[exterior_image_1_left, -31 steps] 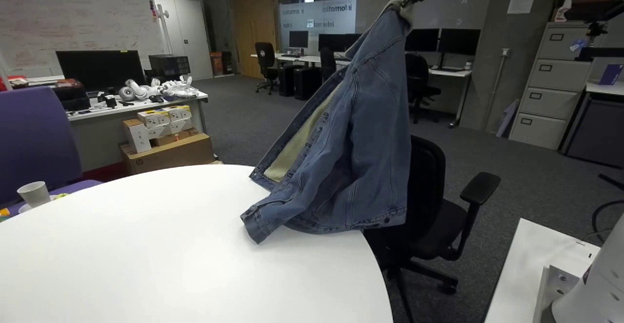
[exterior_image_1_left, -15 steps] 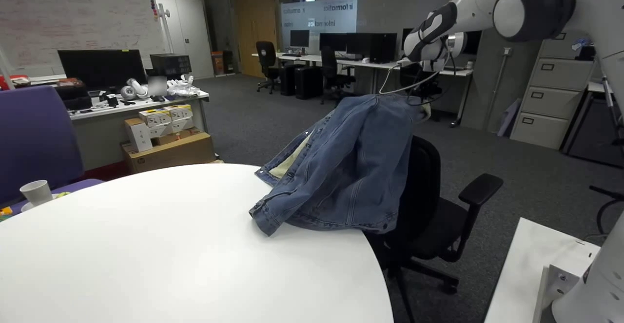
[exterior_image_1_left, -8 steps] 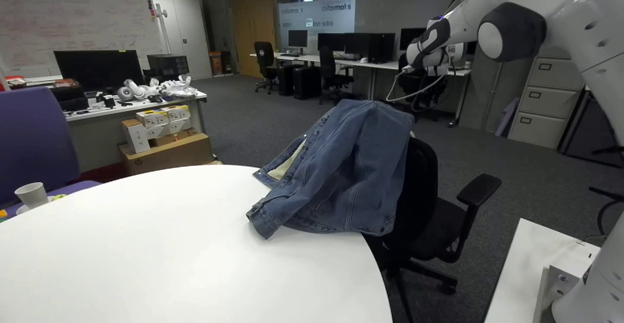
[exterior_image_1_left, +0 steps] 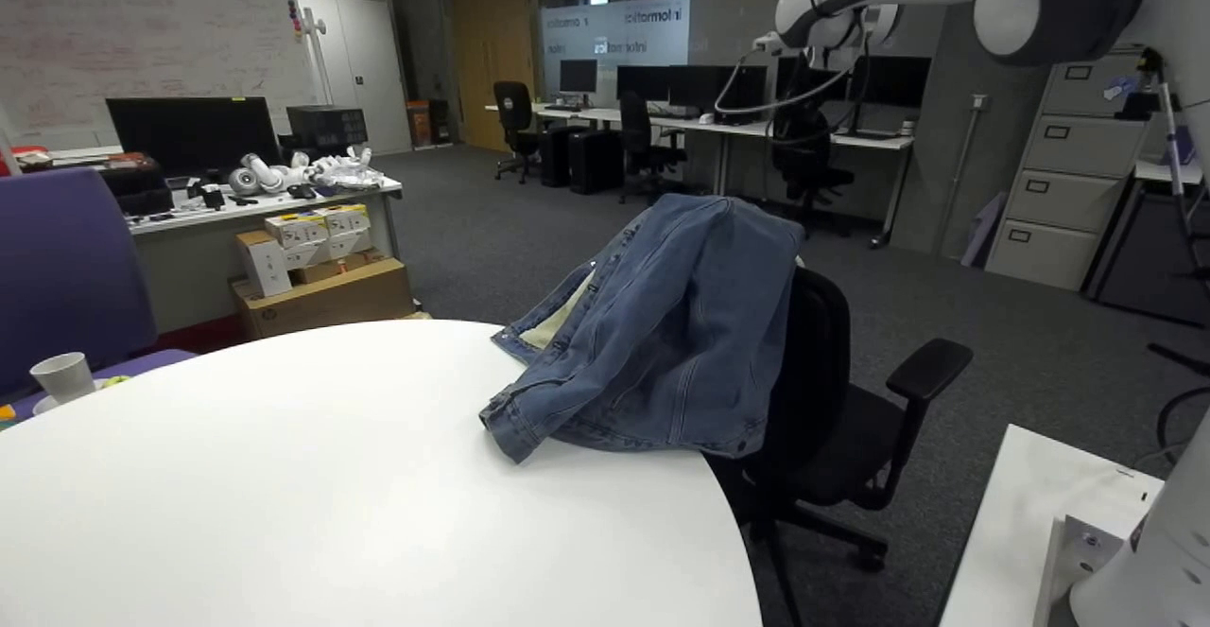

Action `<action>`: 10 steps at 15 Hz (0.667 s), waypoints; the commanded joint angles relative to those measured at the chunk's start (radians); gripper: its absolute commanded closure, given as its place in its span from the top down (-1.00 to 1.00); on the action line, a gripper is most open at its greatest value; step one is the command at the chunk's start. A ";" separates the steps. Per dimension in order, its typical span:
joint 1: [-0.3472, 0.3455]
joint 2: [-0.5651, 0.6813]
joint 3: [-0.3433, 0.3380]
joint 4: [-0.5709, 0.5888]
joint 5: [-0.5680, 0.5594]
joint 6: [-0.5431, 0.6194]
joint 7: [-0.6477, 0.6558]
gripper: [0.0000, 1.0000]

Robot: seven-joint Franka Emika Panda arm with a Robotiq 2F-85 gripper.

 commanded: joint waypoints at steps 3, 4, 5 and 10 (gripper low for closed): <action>0.107 -0.261 0.070 -0.071 0.076 -0.142 0.000 1.00; 0.121 -0.289 0.084 -0.073 0.096 -0.174 0.004 1.00; 0.134 -0.319 0.098 -0.088 0.115 -0.198 -0.002 1.00; 0.187 -0.415 0.147 -0.155 0.112 -0.412 -0.005 1.00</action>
